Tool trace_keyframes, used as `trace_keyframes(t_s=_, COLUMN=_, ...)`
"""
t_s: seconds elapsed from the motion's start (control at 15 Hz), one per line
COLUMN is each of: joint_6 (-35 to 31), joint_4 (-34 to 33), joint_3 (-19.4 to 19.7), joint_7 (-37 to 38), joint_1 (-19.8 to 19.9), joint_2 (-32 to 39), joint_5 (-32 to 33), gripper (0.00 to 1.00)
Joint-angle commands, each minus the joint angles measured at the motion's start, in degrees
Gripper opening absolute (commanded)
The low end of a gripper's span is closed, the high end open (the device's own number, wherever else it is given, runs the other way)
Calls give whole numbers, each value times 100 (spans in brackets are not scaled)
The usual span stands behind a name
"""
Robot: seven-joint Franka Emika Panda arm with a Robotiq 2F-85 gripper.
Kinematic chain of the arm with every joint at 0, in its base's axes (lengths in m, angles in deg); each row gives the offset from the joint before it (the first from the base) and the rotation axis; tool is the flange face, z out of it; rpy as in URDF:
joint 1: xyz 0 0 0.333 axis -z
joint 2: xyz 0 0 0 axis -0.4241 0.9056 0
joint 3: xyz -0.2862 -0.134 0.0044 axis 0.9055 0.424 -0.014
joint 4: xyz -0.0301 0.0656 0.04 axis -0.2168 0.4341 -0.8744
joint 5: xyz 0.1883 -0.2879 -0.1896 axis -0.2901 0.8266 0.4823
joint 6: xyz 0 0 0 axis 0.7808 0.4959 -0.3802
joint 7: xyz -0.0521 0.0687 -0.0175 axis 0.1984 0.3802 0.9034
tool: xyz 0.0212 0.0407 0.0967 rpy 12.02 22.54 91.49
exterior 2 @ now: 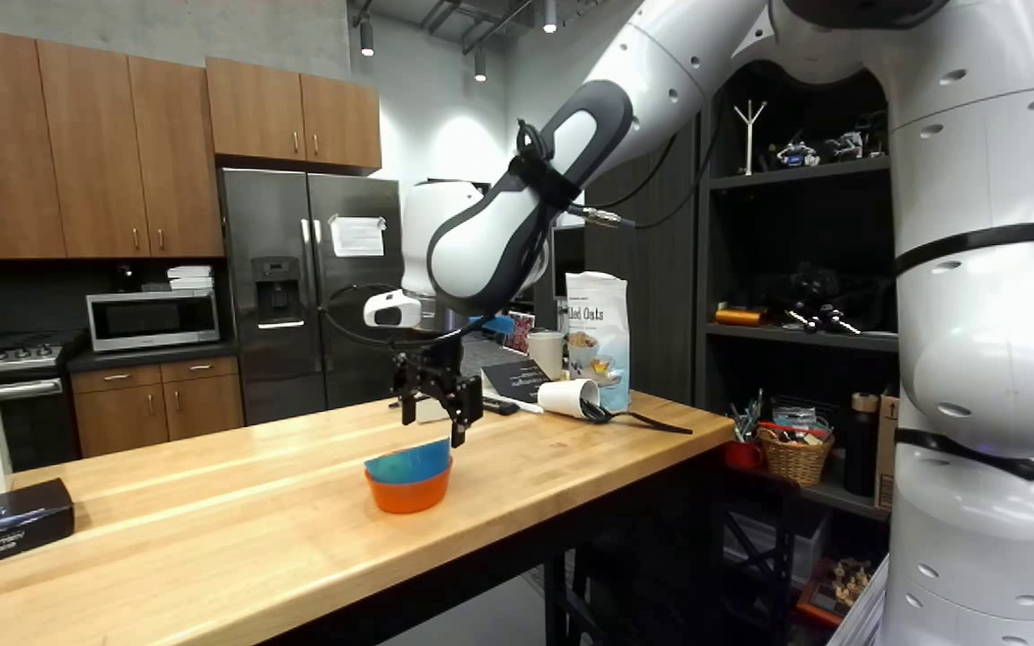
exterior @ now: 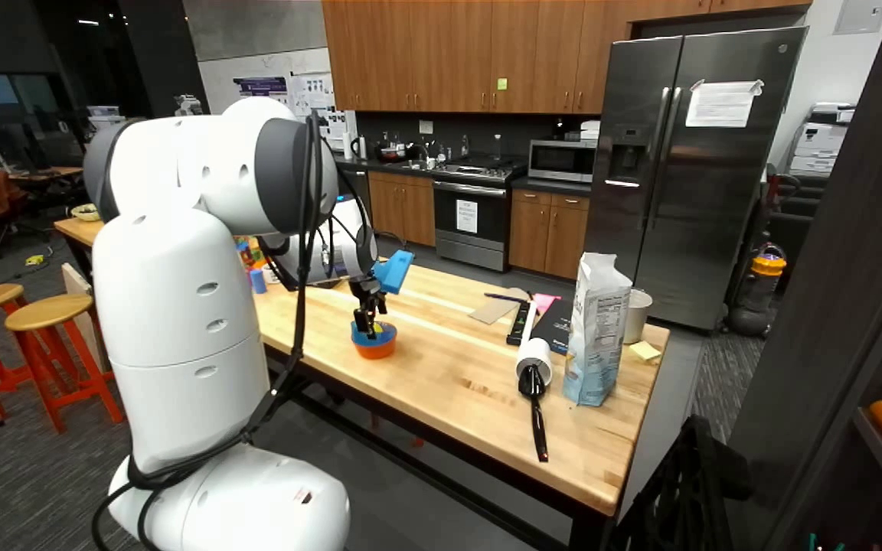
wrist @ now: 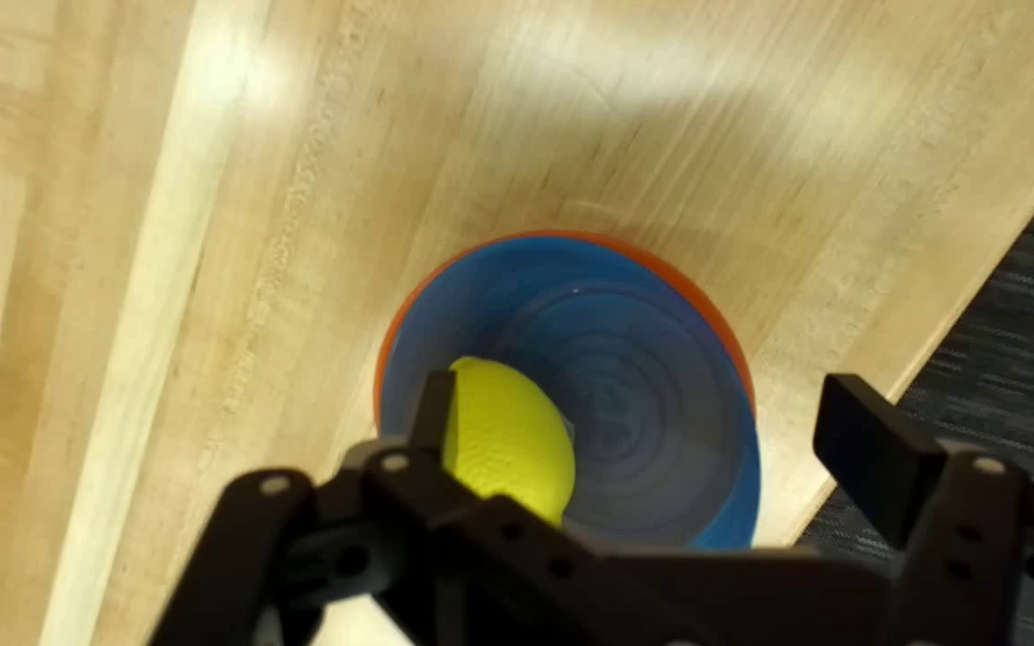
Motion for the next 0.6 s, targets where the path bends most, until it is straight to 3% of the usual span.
trace_keyframes(t_s=0.0, joint_6=494, joint_4=126, joint_3=109, joint_7=591, joint_1=-83, joint_2=-636, joint_5=519, gripper=100)
trace_keyframes(t_s=0.53, joint_6=894, joint_4=289, joint_3=221, joint_7=1211, joint_1=-31, joint_2=-1626, joint_5=767, gripper=100)
